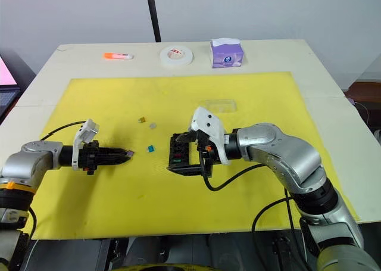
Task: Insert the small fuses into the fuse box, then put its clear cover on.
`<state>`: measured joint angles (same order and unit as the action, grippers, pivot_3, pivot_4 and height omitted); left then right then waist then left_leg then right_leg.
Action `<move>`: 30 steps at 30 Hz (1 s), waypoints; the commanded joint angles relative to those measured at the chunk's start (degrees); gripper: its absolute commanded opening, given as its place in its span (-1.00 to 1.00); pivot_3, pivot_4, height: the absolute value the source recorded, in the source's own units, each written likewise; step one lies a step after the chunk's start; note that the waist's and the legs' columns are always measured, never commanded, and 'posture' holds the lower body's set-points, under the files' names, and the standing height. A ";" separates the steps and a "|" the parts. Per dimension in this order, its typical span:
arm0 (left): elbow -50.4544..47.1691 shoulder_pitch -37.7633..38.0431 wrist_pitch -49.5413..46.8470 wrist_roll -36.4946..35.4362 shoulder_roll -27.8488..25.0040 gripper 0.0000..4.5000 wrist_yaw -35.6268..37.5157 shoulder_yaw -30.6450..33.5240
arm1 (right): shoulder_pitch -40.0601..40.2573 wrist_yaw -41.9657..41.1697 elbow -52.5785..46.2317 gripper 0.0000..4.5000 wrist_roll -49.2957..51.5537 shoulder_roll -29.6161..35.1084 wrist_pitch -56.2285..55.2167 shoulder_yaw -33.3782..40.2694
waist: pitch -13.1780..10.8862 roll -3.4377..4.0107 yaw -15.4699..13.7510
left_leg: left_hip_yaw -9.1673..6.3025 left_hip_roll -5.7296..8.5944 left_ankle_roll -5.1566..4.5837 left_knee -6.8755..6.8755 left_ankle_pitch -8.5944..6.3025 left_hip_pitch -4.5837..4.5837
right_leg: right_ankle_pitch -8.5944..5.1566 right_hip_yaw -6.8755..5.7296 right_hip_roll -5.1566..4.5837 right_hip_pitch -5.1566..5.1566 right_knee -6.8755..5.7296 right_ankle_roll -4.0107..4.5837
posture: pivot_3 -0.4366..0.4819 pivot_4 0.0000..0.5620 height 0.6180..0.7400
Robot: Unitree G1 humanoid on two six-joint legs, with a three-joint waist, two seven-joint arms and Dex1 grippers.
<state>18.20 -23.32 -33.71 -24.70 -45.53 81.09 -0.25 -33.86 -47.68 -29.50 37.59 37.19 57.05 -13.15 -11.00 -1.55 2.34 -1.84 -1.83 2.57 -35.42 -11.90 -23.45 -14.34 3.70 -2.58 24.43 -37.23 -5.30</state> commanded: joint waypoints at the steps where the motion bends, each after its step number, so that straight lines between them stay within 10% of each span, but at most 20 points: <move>1: 1.80 0.19 -1.83 -0.59 1.13 -0.32 0.29 -0.54 | 0.11 0.39 -1.13 1.00 -0.10 0.25 -0.79 1.32 | 0.01 0.02 0.03 | 0.00 0.00 0.00 0.00 0.00 0.00 | 0.00 0.00 0.00 0.00 0.00 0.00 | -0.05 -0.47 1.00; 9: 3.59 -0.52 -3.96 -0.85 4.30 -0.32 -1.40 -0.84 | 0.59 0.72 -0.26 1.00 -1.57 0.09 -1.95 0.90 | 0.03 0.06 -0.36 | 0.00 0.01 0.00 -0.02 0.00 0.01 | 0.00 0.00 -0.01 -0.02 -0.01 0.00 | -0.05 -0.47 1.00; 15: 4.54 0.51 -3.93 -0.49 5.23 -1.00 -1.69 -0.28 | 0.95 1.01 -0.25 1.00 -2.26 0.51 -2.20 1.40 | 0.04 0.07 -0.67 | 0.00 0.02 0.00 -0.06 0.00 0.01 | 0.00 0.00 -0.02 -0.05 0.01 0.00 | -0.05 -0.47 1.00; 30: -6.13 -1.93 -14.92 -12.18 6.01 -1.00 -7.34 10.98 | -3.08 2.62 5.93 1.00 5.89 -2.84 4.38 9.91 | 0.00 0.01 -0.10 | -0.04 0.01 0.00 -0.05 0.00 0.00 | 0.00 -0.01 -0.01 -0.05 -0.01 0.00 | -0.05 -0.47 1.00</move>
<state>16.16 -23.32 -46.20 -32.82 -39.63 75.17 7.36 -34.49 -45.87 -23.55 39.39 35.03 59.07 -7.76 -11.00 -1.54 2.24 -1.89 -1.83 2.57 -35.47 -11.90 -23.45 -14.33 3.69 -2.59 24.38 -37.23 -5.30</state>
